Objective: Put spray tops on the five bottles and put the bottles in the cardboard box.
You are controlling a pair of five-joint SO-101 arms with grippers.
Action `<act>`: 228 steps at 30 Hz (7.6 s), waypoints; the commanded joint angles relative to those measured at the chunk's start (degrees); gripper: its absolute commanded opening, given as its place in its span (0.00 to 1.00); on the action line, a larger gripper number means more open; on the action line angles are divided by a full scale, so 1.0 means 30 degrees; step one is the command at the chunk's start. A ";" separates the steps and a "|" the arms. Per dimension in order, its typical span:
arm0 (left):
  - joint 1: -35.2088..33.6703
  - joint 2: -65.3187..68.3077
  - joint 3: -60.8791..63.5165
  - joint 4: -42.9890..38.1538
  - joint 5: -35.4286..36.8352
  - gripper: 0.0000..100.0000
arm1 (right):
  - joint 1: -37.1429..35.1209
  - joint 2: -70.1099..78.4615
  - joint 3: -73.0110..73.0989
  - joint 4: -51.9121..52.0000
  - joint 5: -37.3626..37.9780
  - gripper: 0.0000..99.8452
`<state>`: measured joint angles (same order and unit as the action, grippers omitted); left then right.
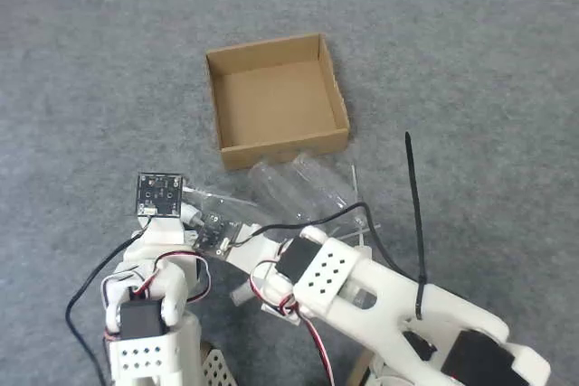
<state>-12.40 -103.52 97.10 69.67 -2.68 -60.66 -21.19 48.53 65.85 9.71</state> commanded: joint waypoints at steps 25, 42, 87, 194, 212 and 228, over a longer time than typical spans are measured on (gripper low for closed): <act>-0.0029 -0.0205 -0.0190 -0.0440 0.0234 0.01 | 0.1685 0.0103 0.0029 -0.0806 0.0029 0.26; -0.0029 -0.0205 -0.0190 -0.0440 0.0234 0.01 | 0.1744 0.3355 -0.1670 -0.0308 0.0029 0.17; -0.0029 -0.0205 -0.0190 -0.0440 0.0234 0.01 | 0.5407 -0.8337 0.0147 0.2037 -0.0117 0.12; 0.3516 -0.0117 -0.9363 -0.1963 -0.1993 0.01 | 0.9128 -1.6689 0.2784 0.0864 -0.0908 0.12; 0.3575 0.8879 -1.4667 -0.1788 0.0498 0.01 | 0.9187 -1.6689 0.2784 0.0835 -0.0821 0.12; 0.3575 1.2513 -1.4608 -0.1700 0.4923 0.02 | 0.9187 -1.6689 0.4103 -0.1070 -0.0762 0.12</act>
<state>-1.85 -66.77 56.22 64.48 6.55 -33.85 -69.54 59.96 66.64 7.60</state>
